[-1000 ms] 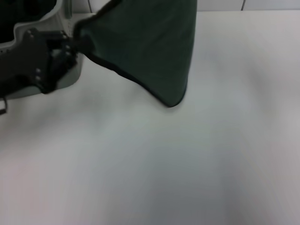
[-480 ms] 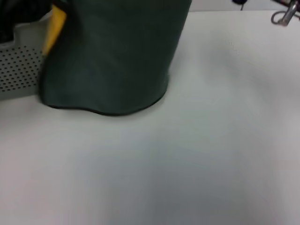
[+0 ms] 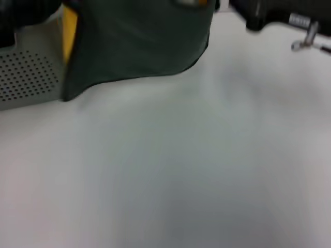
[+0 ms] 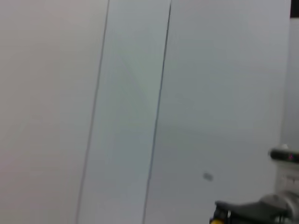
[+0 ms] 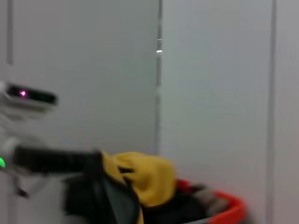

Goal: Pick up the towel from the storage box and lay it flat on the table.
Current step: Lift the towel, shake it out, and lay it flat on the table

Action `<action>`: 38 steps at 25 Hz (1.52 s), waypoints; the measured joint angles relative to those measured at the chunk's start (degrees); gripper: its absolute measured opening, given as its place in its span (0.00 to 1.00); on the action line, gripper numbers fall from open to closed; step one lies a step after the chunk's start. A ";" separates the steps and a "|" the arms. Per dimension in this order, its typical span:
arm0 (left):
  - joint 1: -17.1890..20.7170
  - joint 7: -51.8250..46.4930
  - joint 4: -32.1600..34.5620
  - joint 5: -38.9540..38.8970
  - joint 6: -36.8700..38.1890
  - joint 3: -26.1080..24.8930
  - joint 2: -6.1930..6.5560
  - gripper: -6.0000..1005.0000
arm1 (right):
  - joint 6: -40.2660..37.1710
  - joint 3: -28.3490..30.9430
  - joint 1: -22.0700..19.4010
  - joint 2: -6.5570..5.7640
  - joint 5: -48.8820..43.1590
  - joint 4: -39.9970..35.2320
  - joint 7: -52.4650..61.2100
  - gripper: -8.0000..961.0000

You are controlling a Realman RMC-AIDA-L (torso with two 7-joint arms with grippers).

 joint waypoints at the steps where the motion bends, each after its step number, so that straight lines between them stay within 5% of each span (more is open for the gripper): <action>1: 0.42 0.07 -0.01 1.01 0.43 0.00 -0.38 0.03 | -1.71 -0.03 -0.95 0.17 -0.43 -0.77 1.55 0.01; 7: 1.46 -0.54 1.30 2.34 2.89 -0.09 -1.58 0.04 | -4.85 4.03 -3.49 0.27 -0.77 -5.38 5.18 0.01; 17: -8.34 -2.20 0.23 8.71 -4.42 -0.13 0.28 0.05 | -1.57 12.93 6.32 0.05 -7.32 0.69 3.17 0.01; 23: -7.14 -4.95 1.29 8.94 3.40 0.00 2.08 0.05 | -5.80 7.94 -2.72 0.32 -7.33 -6.38 5.95 0.01; 29: 0.33 -4.16 3.78 8.73 11.09 0.75 3.59 0.06 | -11.68 2.89 -12.12 0.64 -6.84 -14.54 8.99 0.01; 31: 3.59 -3.98 5.43 6.55 11.99 3.99 4.59 0.06 | -13.60 2.61 -13.93 0.64 -6.64 -17.75 10.73 0.01; 36: 7.33 -5.18 6.56 -3.43 11.92 19.49 9.57 0.07 | -13.79 2.95 -16.35 0.57 -6.07 -21.63 14.36 0.01; 38: 5.20 -5.61 3.55 -1.86 11.65 20.40 9.30 0.07 | -10.95 0.85 -15.22 0.49 -8.63 -16.83 15.68 0.01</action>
